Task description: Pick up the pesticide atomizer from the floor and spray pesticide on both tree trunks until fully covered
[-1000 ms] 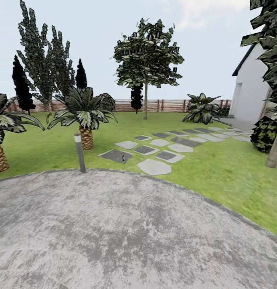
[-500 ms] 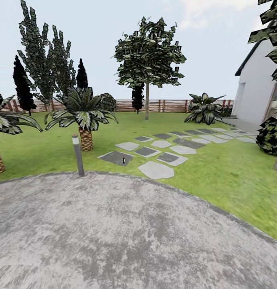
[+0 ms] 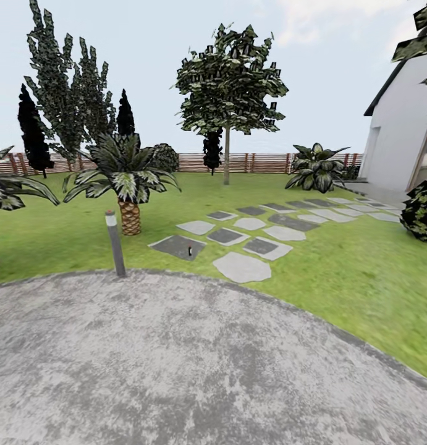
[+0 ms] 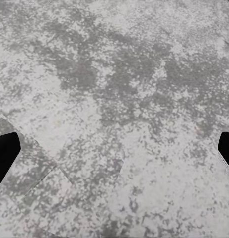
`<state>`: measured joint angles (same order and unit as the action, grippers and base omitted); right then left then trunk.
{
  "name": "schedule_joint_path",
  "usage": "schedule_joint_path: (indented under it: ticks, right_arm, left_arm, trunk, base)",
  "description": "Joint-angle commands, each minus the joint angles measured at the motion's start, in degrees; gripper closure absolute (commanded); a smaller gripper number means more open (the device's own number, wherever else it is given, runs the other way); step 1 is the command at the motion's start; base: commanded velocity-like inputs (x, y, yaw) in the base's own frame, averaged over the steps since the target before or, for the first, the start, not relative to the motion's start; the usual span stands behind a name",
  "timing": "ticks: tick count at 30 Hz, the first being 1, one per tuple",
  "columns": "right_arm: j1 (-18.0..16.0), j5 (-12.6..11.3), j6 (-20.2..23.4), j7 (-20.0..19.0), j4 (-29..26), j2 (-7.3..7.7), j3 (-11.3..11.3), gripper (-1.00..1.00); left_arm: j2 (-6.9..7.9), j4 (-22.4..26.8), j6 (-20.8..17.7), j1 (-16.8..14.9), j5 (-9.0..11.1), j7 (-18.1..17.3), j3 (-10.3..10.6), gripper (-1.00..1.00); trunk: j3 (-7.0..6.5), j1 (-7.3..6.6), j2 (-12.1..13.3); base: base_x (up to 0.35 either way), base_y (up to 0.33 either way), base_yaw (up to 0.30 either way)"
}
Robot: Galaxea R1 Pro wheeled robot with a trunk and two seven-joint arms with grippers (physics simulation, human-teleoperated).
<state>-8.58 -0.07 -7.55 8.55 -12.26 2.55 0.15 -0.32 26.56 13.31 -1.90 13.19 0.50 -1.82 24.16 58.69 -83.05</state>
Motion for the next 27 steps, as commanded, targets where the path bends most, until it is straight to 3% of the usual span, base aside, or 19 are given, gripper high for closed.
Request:
schedule_joint_path:
  ticks: [1, 12, 27]
  right_arm:
    - [0.0, 0.0, -0.2, 0.1, 0.0, 0.0, 0.0, -1.0]
    - [0.0, 0.0, -0.2, 0.1, 0.0, 0.0, 0.0, -1.0]
    - [0.0, 0.0, -0.2, 0.1, 0.0, 0.0, 0.0, -1.0]
  left_arm:
    - [-0.03, 0.0, 0.1, 0.0, 0.1, 0.0, -0.1, -1.0]
    - [-0.03, 0.0, 0.1, 0.0, 0.1, 0.0, -0.1, -1.0]
    - [-0.03, 0.0, 0.1, 0.0, 0.1, 0.0, -0.1, -1.0]
  trunk:
    - [0.06, 0.03, 0.0]
    - [0.06, 0.03, 0.0]
    - [0.06, 0.03, 0.0]
  base:
    - [0.35, 0.0, 0.0]
    - [0.35, 0.068, 0.0]
    - [0.35, 0.177, 0.0]
